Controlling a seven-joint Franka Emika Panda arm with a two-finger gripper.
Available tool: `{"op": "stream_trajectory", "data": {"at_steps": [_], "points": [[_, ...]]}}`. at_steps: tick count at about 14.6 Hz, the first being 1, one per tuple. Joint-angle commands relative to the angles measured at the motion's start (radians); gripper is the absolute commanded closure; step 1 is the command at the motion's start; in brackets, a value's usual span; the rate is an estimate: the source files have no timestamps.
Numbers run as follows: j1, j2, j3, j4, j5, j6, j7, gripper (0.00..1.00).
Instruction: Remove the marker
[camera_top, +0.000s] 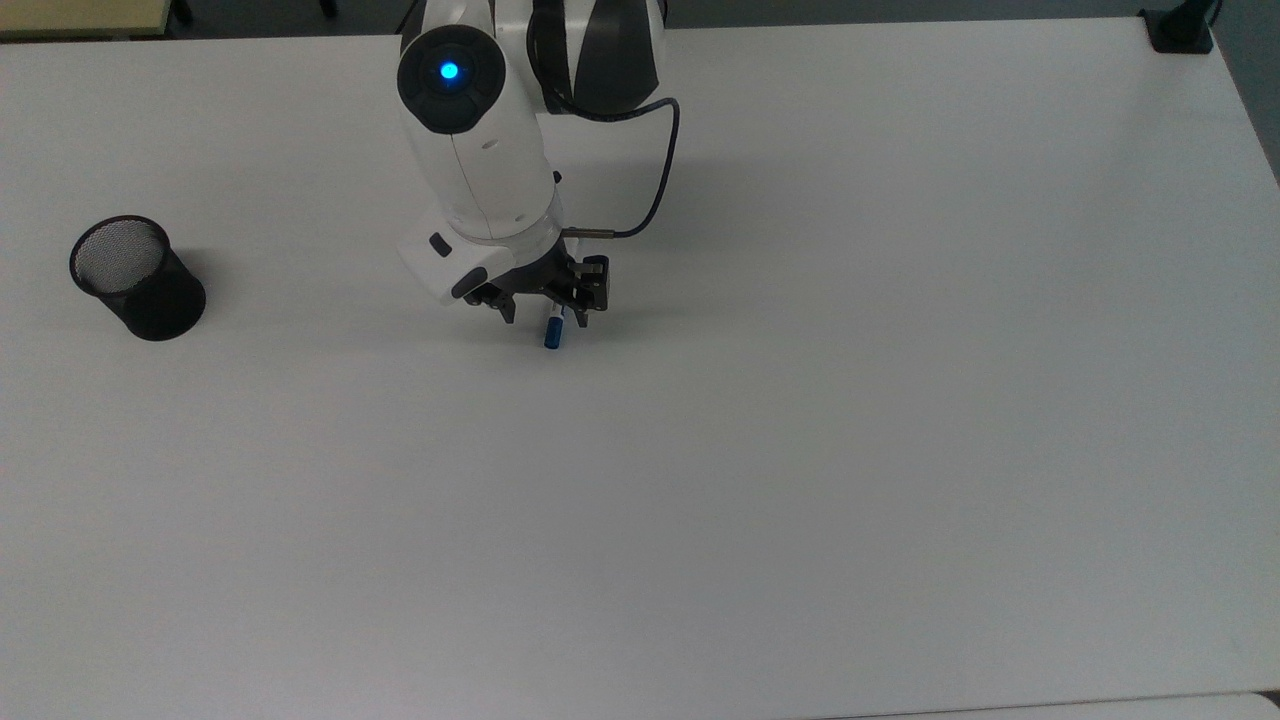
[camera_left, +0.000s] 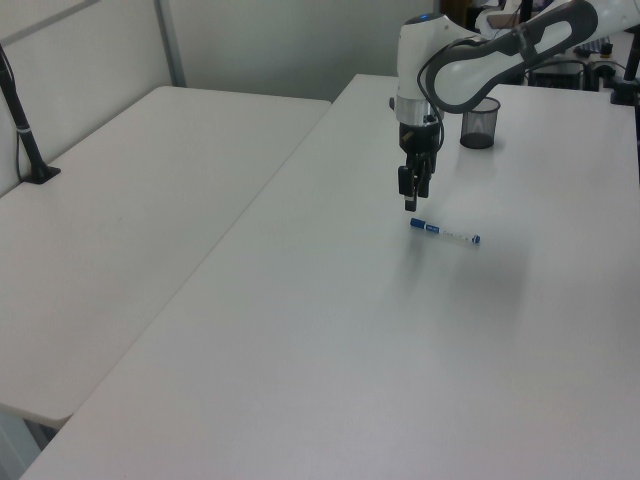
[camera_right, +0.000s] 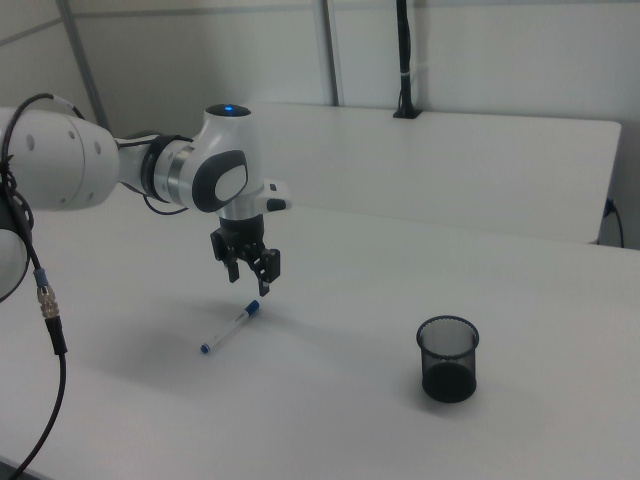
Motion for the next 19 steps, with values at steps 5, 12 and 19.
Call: {"op": "stream_trajectory", "data": {"at_steps": [5,12,19], "points": [[0.001,-0.150,-0.007,-0.012,0.003,-0.050,0.059,0.00],[0.018,-0.432,-0.104,0.025,-0.005,-0.370,0.085,0.00],[0.084,-0.474,-0.185,0.021,-0.088,-0.382,0.018,0.00]]}}
